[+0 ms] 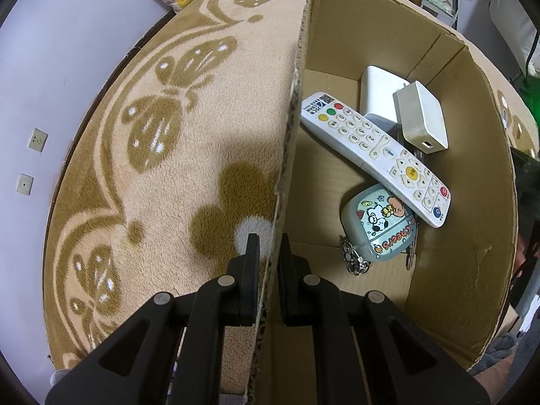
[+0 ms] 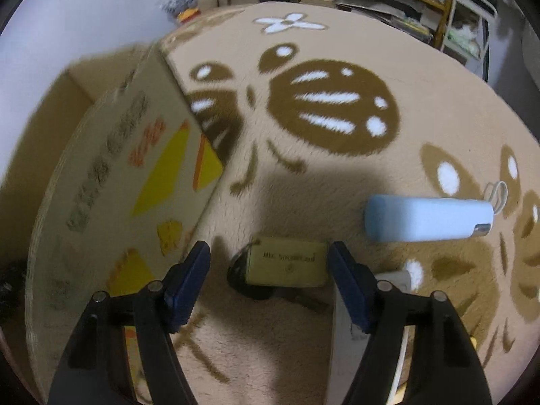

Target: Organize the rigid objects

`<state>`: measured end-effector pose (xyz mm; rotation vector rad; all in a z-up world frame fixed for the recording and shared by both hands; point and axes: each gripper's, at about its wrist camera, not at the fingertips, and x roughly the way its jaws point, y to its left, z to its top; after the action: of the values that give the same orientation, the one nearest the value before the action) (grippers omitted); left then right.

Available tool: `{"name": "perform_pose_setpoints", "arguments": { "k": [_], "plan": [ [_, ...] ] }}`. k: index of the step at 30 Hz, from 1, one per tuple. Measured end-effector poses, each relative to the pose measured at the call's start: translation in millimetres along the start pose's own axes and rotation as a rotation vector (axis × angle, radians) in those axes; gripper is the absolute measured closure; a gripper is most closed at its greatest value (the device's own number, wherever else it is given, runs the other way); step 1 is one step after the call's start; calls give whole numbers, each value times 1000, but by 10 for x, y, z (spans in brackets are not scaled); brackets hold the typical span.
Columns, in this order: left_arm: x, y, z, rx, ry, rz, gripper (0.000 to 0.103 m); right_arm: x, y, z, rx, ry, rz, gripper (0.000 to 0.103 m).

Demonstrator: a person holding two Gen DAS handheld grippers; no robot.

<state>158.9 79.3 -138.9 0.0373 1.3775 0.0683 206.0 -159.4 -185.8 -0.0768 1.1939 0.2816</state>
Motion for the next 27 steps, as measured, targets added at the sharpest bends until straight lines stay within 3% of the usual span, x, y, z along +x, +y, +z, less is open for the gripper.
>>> {"name": "perform_pose_setpoints", "arguments": {
  "k": [7,12,27],
  "plan": [
    [0,3,0,1,0,1,93,19,26,-33,24,-10,-42,32],
    [0,2,-1,2,0,1,93,-6,2,-50,48,-34,-53,49],
    [4,9,-5,2,0,2,92,-113,-123,-95,126,-85,-24,49]
  ]
}}
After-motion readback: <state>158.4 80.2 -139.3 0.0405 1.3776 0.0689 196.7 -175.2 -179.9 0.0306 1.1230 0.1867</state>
